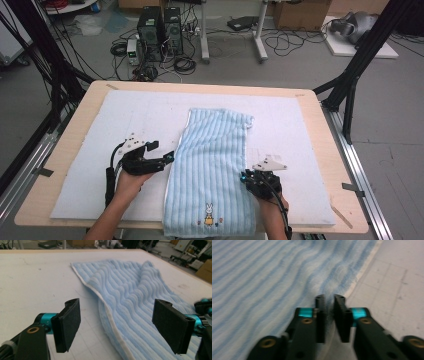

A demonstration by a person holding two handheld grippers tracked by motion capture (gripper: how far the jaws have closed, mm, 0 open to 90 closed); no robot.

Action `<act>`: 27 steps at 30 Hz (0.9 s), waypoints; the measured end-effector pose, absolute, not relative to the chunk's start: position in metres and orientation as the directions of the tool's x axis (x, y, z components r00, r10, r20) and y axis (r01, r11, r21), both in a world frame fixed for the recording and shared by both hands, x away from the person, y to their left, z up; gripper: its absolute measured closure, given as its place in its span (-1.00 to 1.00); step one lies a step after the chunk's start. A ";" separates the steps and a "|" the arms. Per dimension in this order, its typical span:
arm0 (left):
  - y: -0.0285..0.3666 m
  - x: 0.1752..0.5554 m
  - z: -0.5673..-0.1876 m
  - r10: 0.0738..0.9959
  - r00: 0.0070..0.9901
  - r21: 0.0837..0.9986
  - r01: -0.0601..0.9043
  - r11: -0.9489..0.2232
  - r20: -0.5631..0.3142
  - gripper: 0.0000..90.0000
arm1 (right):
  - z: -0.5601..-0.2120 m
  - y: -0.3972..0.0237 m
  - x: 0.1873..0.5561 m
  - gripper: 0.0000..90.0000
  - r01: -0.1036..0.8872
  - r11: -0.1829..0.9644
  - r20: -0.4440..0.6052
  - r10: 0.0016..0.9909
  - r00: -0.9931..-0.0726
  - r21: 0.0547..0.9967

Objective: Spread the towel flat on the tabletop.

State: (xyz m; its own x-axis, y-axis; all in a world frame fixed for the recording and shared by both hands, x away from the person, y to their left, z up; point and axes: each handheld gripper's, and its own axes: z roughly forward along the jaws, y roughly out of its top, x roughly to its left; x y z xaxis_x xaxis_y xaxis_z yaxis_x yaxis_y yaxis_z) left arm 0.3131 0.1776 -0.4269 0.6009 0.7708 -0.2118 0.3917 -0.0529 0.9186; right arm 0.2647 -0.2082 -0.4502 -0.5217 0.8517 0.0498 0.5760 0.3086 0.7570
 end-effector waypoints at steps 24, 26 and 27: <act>0.166 0.366 -0.421 0.789 0.575 0.895 0.440 -0.074 -0.217 -0.32 | -0.440 -0.237 0.219 0.91 0.595 0.380 -0.002 0.844 -0.536 0.708; 0.164 0.373 -0.424 0.788 0.572 0.895 0.442 -0.064 -0.226 -0.27 | -0.439 -0.240 0.218 0.45 0.592 0.356 0.019 0.847 -0.532 0.723; 0.163 0.379 -0.427 0.796 0.561 0.886 0.460 -0.068 -0.230 -0.27 | -0.439 -0.241 0.218 0.36 0.583 0.337 0.024 0.852 -0.523 0.739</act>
State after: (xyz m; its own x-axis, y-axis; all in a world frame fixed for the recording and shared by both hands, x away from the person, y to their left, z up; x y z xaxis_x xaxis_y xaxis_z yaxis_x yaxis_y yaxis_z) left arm 0.3787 0.1625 -0.4269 0.5606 0.7955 -0.2300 0.4596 -0.0679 0.8855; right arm 0.2175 -0.2412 -0.4388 -0.5232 0.8519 0.0245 0.5829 0.3367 0.7395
